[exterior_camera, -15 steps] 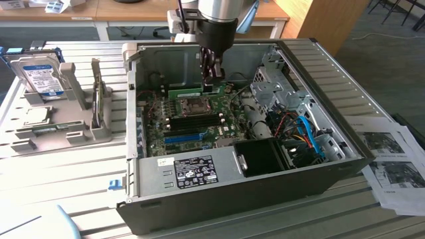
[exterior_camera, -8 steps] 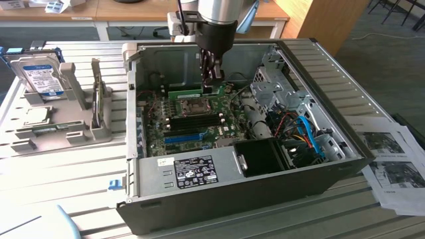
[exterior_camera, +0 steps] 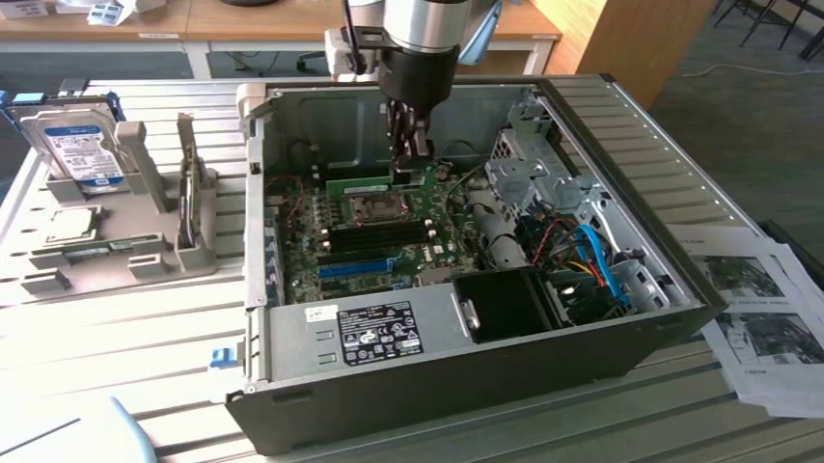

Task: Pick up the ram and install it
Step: 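Insert the ram into the slot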

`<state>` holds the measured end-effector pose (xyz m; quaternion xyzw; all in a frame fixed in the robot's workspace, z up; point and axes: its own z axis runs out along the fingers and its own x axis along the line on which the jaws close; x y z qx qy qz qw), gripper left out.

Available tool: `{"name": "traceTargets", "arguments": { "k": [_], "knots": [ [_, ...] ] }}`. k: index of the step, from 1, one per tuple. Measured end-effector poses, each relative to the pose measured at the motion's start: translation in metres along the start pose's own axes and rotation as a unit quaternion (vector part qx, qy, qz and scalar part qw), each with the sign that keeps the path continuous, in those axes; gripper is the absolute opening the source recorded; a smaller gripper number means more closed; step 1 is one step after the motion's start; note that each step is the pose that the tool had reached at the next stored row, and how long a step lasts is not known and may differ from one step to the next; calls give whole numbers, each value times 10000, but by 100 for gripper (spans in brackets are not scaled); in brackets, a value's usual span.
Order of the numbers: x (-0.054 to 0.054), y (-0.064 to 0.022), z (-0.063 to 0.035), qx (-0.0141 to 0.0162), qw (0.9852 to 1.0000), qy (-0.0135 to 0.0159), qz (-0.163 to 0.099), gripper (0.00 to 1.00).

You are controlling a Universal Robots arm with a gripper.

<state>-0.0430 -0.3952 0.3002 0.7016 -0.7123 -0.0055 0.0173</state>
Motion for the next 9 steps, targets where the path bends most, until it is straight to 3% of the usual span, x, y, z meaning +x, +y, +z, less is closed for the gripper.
{"name": "traceTargets", "arguments": {
  "k": [9],
  "knots": [
    [-1, -2, 65, 0, 10000, 0, 11, 11]
  ]
}}
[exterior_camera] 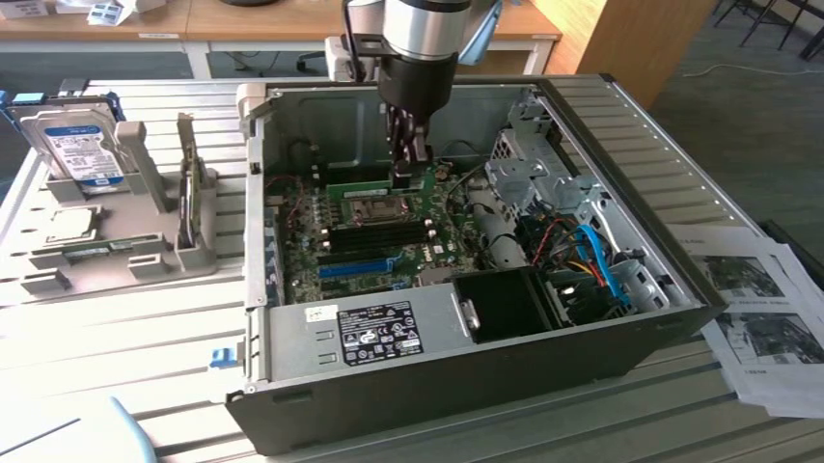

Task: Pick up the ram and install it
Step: 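Insert the ram into the slot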

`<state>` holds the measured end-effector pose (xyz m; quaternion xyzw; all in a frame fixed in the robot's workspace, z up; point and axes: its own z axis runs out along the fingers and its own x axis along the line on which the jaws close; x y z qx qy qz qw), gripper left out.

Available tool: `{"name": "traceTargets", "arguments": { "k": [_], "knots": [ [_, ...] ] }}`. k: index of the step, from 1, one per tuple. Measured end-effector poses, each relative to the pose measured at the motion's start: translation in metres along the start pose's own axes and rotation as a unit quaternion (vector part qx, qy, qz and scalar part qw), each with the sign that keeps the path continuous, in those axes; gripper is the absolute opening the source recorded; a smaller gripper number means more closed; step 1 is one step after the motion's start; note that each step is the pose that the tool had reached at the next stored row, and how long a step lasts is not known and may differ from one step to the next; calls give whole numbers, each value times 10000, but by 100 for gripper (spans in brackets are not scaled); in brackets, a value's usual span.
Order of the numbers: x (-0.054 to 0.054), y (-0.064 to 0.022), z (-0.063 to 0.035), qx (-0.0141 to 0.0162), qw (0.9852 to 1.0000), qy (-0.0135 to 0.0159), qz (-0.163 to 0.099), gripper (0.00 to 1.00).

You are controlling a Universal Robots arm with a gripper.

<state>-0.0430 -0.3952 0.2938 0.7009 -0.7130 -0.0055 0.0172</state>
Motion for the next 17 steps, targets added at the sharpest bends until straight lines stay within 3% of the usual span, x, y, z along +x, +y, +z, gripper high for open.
{"name": "traceTargets", "arguments": {
  "k": [17],
  "knots": [
    [-2, -5, 138, 0, 10000, 0, 17, 11]
  ]
}}
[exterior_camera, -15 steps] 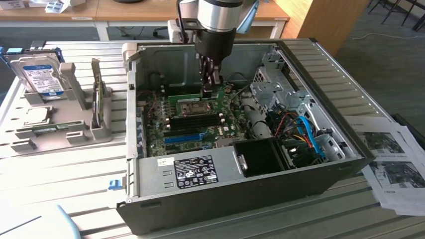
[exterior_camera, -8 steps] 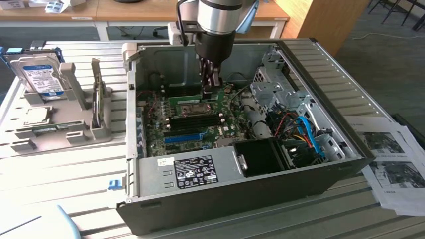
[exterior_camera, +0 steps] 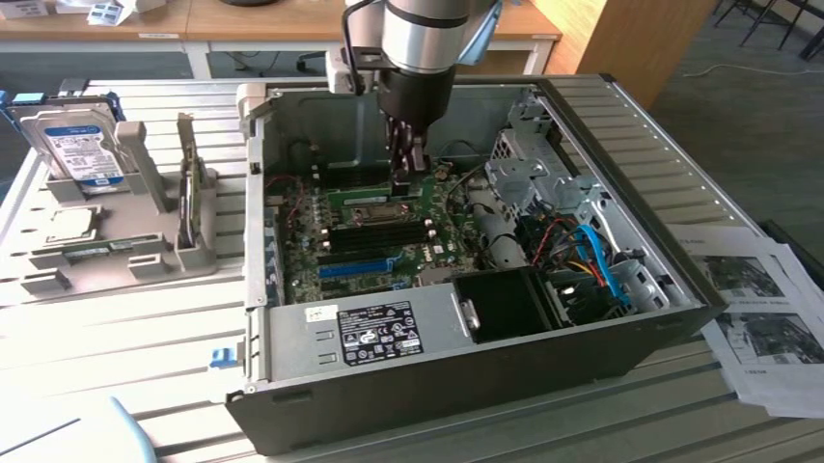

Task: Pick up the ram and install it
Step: 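Insert the ram into the slot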

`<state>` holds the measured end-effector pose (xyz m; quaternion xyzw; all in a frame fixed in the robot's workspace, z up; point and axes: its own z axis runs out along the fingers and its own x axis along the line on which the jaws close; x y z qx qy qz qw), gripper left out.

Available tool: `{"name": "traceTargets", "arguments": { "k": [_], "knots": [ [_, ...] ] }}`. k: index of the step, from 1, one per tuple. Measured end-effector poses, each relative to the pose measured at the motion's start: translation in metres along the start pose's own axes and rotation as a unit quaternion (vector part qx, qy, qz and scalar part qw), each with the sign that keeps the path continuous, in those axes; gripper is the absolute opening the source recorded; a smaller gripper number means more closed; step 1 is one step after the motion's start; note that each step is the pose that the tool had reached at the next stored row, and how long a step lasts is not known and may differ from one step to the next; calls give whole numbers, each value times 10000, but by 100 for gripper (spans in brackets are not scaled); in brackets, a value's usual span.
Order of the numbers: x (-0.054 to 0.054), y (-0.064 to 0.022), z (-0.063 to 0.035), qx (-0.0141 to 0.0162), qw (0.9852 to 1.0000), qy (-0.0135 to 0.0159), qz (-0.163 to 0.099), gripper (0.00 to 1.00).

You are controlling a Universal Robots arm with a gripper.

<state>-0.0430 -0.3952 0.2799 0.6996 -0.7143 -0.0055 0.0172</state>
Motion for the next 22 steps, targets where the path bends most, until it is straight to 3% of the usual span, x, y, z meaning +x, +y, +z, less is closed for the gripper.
{"name": "traceTargets", "arguments": {
  "k": [22],
  "knots": [
    [-3, -5, 161, 0, 10000, -1, 22, 11]
  ]
}}
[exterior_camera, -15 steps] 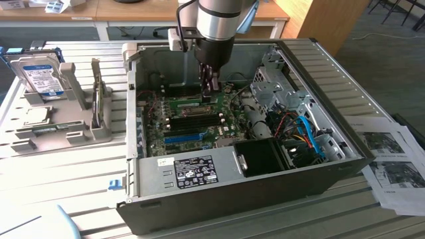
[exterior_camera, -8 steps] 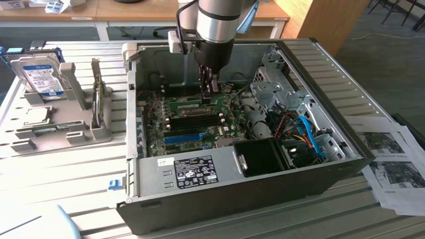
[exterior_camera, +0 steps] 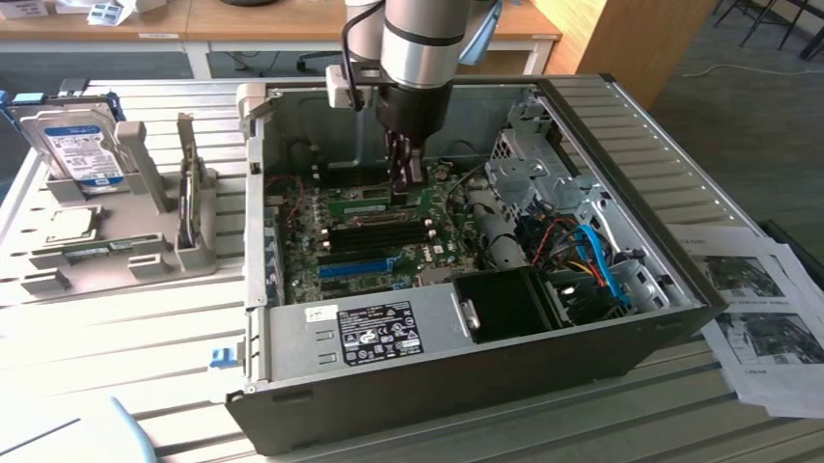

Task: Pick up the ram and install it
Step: 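Insert the ram into the slot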

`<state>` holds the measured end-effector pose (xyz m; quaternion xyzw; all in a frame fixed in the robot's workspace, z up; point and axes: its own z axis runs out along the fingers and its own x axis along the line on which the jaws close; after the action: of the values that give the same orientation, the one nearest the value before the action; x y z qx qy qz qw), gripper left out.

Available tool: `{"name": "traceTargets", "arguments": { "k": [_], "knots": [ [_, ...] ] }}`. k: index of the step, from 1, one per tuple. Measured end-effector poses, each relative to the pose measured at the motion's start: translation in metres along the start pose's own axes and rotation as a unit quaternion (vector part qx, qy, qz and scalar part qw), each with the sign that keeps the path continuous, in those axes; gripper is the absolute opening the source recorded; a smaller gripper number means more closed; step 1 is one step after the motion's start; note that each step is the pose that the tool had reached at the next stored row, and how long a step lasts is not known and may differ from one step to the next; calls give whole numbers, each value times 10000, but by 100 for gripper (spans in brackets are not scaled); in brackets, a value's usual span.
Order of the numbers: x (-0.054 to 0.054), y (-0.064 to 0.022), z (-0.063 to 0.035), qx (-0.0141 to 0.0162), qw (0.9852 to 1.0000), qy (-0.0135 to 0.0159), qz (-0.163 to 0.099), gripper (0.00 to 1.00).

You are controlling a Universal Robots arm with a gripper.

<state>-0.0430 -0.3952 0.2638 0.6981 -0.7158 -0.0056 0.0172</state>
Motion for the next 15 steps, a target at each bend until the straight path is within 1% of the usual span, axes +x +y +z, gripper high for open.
{"name": "traceTargets", "arguments": {
  "k": [15],
  "knots": [
    [-2, -3, 102, 0, 10000, 0, 5, 11]
  ]
}}
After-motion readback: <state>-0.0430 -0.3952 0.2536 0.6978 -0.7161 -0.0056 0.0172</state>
